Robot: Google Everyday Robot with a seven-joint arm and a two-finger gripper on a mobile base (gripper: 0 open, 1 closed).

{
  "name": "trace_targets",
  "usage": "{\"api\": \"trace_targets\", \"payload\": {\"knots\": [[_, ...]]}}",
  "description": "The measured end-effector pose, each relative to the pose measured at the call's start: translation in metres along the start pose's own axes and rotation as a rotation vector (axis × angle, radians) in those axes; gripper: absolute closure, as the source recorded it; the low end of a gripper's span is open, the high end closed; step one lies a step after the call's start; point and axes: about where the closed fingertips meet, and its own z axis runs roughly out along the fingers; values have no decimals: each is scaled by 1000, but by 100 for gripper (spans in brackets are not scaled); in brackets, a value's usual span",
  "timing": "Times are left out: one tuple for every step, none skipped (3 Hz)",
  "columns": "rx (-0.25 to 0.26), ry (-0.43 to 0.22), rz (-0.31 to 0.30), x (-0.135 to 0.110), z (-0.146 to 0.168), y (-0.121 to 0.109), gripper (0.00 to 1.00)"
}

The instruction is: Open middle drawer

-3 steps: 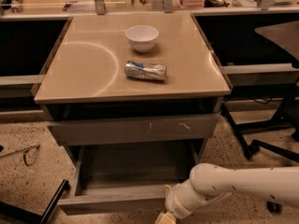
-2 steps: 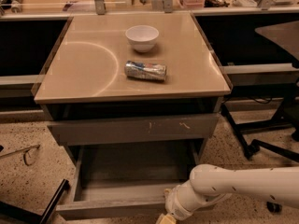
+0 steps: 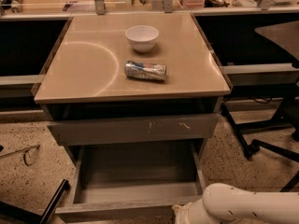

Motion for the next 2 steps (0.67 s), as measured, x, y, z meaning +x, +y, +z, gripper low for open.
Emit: {"api": "trace_targets", "payload": {"knots": [[25,-39,14,5,-22,-10,0],[127,-108,44,20,-90,-31,0]]}}
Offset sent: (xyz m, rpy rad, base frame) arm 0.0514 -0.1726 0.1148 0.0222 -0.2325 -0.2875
